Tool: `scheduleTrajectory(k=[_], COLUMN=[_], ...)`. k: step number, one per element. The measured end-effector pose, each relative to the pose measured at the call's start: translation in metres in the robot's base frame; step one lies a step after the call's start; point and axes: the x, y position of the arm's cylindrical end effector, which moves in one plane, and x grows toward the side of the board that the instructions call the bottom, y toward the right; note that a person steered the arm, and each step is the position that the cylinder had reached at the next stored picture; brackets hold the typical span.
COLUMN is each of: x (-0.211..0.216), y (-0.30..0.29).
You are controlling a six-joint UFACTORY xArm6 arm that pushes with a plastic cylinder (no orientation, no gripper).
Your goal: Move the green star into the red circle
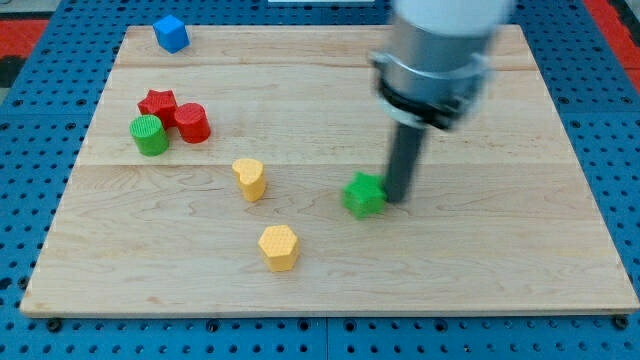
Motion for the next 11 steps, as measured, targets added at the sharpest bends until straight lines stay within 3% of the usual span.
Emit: scheduleTrajectory(k=[1, 2, 3, 4, 5, 6, 7, 8, 9, 10, 11], x=[-0.022, 0.023, 0.051, 0.002, -0.021, -0.022, -0.030, -0.055, -0.056, -0.055, -0.015], y=[-0.040, 0.032, -0.022, -0.095, -0.114, -0.032, -0.001, -0.044, -0.141, -0.170, -0.167])
